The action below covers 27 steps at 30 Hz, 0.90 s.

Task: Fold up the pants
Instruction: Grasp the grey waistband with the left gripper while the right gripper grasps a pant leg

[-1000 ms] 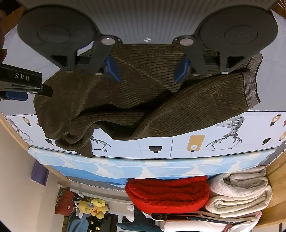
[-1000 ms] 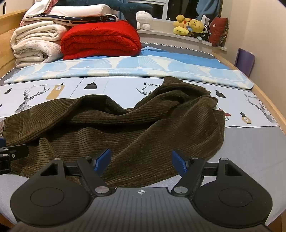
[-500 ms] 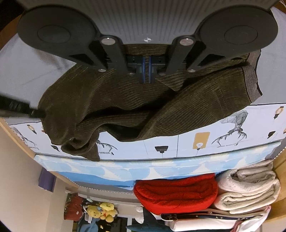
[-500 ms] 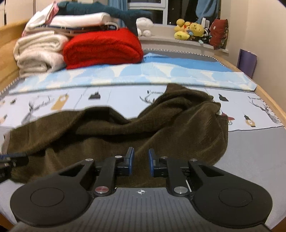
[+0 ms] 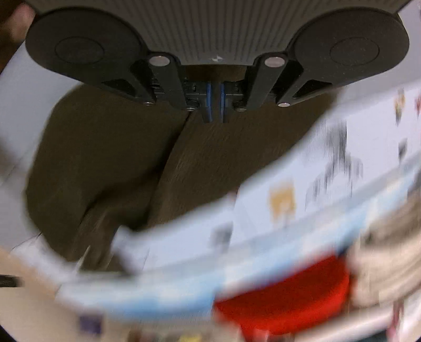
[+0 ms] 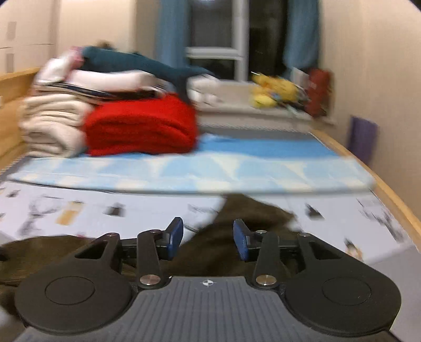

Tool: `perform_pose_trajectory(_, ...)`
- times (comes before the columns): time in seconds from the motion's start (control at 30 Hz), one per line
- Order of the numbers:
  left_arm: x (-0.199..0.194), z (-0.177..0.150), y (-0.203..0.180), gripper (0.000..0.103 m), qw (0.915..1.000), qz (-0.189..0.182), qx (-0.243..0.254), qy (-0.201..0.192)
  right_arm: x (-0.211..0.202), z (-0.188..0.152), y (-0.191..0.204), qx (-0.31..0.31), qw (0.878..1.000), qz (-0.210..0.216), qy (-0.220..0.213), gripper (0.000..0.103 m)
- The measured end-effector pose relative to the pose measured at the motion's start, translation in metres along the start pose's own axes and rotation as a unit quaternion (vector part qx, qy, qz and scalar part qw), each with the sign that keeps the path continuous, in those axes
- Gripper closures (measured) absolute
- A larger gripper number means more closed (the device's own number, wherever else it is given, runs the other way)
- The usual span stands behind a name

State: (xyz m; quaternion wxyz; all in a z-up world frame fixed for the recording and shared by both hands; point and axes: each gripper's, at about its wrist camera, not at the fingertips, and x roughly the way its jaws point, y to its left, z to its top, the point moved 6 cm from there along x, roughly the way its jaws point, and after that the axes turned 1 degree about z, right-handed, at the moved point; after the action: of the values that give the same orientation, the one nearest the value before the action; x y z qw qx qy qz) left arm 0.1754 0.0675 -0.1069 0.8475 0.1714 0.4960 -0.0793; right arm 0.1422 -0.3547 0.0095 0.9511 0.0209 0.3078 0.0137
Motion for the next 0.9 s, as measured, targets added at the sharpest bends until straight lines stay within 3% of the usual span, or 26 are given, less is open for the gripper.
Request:
perform_pose_trajectory(0.03,0.013,-0.005,0.005,0.092,0.9987,0.036,0.014,0.032,0.016,-0.012,-0.009,-0.002,0.998,-0.022,0.061,0.061)
perform_pose_trajectory(0.07,0.023,-0.006,0.008,0.08,0.9968,0.058,0.028,0.047,0.022,-0.018,-0.018,0.01,0.997,-0.036,0.075,0.062)
perform_pose_trajectory(0.17,0.044,-0.006,0.012,0.036,0.9954,0.034,0.045,0.077,0.032,-0.019,-0.034,0.035,0.996,-0.042,0.069,0.062)
perform_pose_trajectory(0.2,0.05,-0.007,0.01,0.029,0.9943,0.022,0.055,0.089,0.037,-0.019,-0.036,0.037,0.996,-0.048,0.072,0.062)
perform_pose_trajectory(0.27,0.06,-0.01,0.006,0.029,0.9899,0.032,0.097,0.098,0.046,-0.019,-0.042,0.041,0.994,-0.063,0.079,0.062)
perform_pose_trajectory(0.3,0.065,-0.008,0.004,0.037,0.9868,0.04,0.121,0.1,0.05,-0.019,-0.045,0.047,0.993,-0.067,0.082,0.062)
perform_pose_trajectory(0.33,0.069,-0.007,0.004,0.048,0.9844,0.04,0.136,0.104,0.052,-0.02,-0.047,0.053,0.993,-0.067,0.084,0.062)
perform_pose_trajectory(0.4,0.074,0.001,0.014,0.09,0.9842,0.043,0.133,0.109,0.062,-0.022,-0.053,0.07,0.991,-0.068,0.094,0.062)
perform_pose_trajectory(0.47,0.067,0.019,0.032,0.092,0.9904,0.044,0.097,0.089,0.071,-0.021,-0.061,0.088,0.988,-0.08,0.102,0.062)
perform_pose_trajectory(0.5,0.061,0.031,0.048,0.092,0.9945,0.051,0.066,0.063,0.072,-0.021,-0.063,0.091,0.987,-0.089,0.102,0.062)
perform_pose_trajectory(0.53,0.051,0.046,0.074,0.093,0.9963,0.082,0.007,0.024,0.075,-0.022,-0.069,0.099,0.985,-0.094,0.106,0.062)
perform_pose_trajectory(0.57,0.036,0.061,0.109,0.092,0.9887,0.127,-0.075,-0.025,0.08,-0.026,-0.075,0.112,0.982,-0.098,0.115,0.062)
perform_pose_trajectory(0.63,-0.003,0.075,0.169,0.081,0.9515,0.169,-0.217,-0.137,0.086,-0.029,-0.087,0.132,0.978,-0.104,0.123,0.062)
perform_pose_trajectory(0.67,-0.009,0.073,0.184,0.074,0.9408,0.179,-0.247,-0.148,0.091,-0.033,-0.093,0.148,0.975,-0.103,0.13,0.062)
perform_pose_trajectory(0.73,-0.005,0.062,0.196,0.06,0.9373,0.185,-0.268,-0.124,0.1,-0.037,-0.103,0.168,0.971,-0.104,0.138,0.062)
perform_pose_trajectory(0.8,0.0,0.05,0.204,0.055,0.9388,0.152,-0.292,-0.102,0.111,-0.043,-0.109,0.181,0.966,-0.107,0.152,0.062)
perform_pose_trajectory(0.87,0.005,0.031,0.215,0.051,0.9349,0.107,-0.33,-0.074,0.123,-0.05,-0.114,0.189,0.961,-0.103,0.171,0.059)
perform_pose_trajectory(0.9,0.01,0.016,0.22,0.042,0.9317,0.087,-0.349,-0.051,0.129,-0.055,-0.116,0.196,0.958,-0.102,0.182,0.058)
